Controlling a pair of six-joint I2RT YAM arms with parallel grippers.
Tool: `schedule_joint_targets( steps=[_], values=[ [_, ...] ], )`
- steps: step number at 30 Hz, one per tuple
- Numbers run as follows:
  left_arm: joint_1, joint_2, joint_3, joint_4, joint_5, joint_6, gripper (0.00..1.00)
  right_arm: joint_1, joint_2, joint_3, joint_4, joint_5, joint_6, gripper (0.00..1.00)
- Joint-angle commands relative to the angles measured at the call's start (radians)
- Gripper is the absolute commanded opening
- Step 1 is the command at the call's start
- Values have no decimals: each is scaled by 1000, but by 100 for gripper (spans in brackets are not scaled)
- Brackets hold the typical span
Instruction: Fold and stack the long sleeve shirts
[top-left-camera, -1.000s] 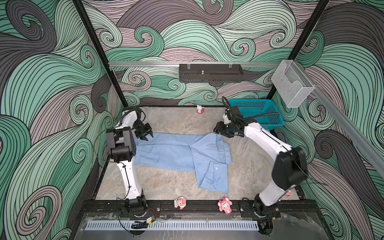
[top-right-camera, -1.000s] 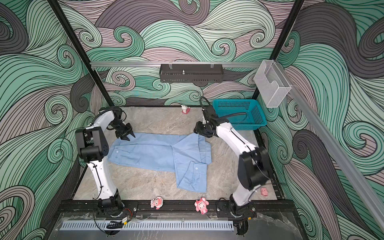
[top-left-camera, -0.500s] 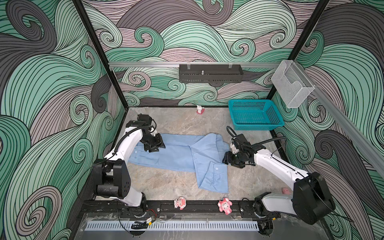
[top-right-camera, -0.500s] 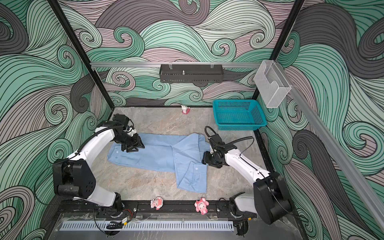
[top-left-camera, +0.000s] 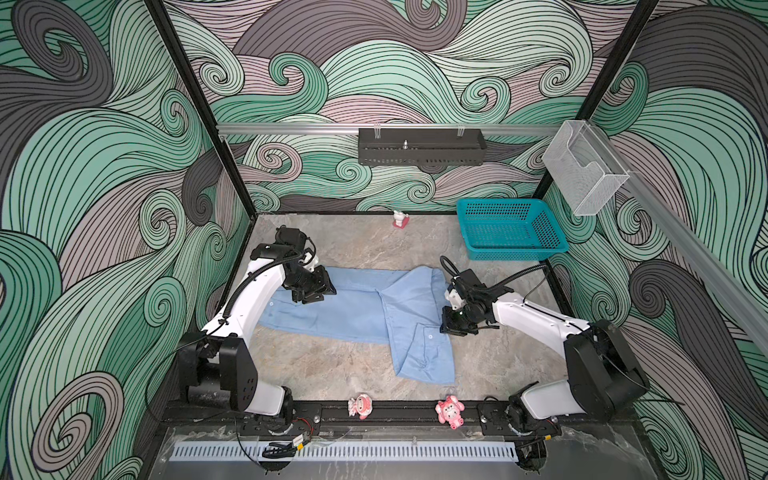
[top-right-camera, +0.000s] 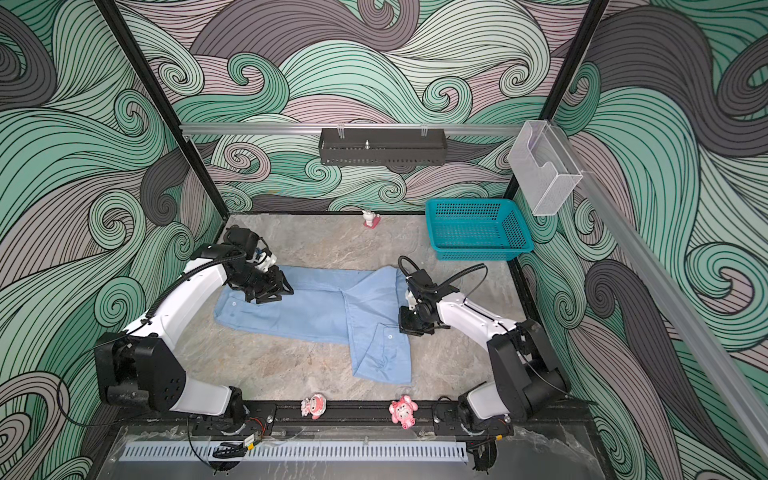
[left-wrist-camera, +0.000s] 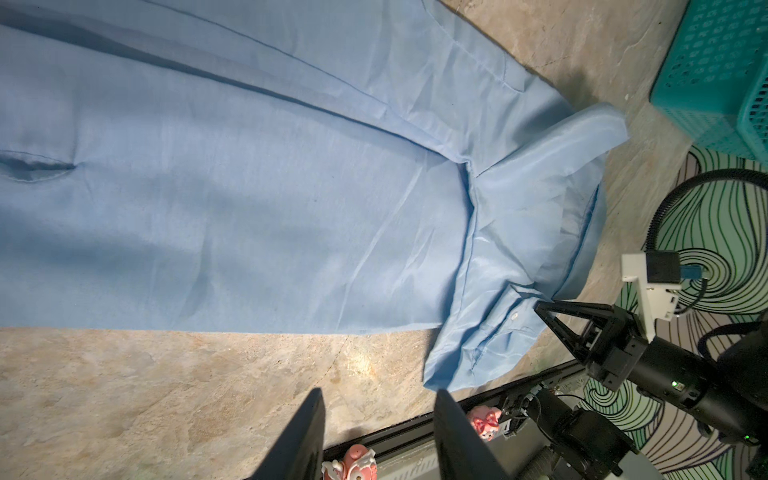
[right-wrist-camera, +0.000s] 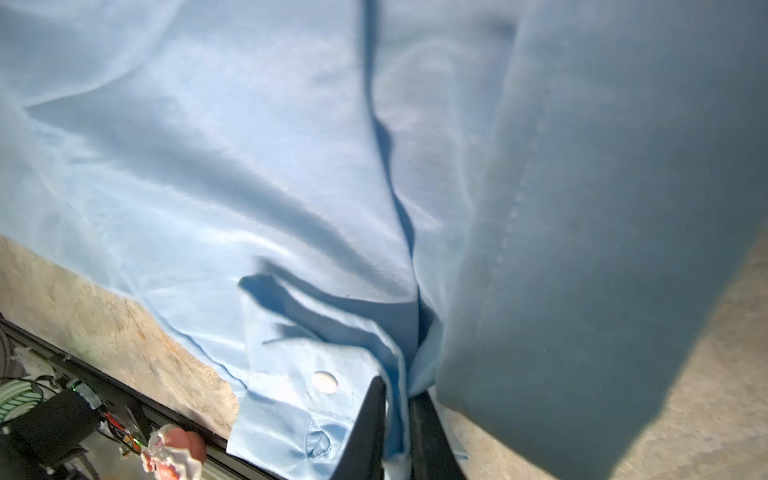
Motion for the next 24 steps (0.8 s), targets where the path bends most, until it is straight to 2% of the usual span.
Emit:
schedule_joint_targets(
  steps=[1,5,9,13,15,17,21,24],
  values=[
    [-16,-42,27,23,70,50,46,36,-113,55,-56,-20,-84,11],
    [-32,-47,20,52,86,68,47,52,-189,58,-119,30,-110,12],
    [-50,-29,21,57,96,74,47,51,-203,27,-130,28,-132,6],
    [-94,11,28,60,86,92,48,52,-216,-6,-109,25,-143,11],
    [-122,18,26,74,93,101,47,51,-211,-14,-99,7,-173,5],
    [-164,24,25,105,110,120,44,55,-227,-26,-66,-27,-217,0],
    [-271,14,20,204,169,187,40,89,-338,-60,62,-82,-324,0],
    [-339,-63,-21,336,209,271,43,128,-425,-72,176,-119,-398,0]
  ],
)
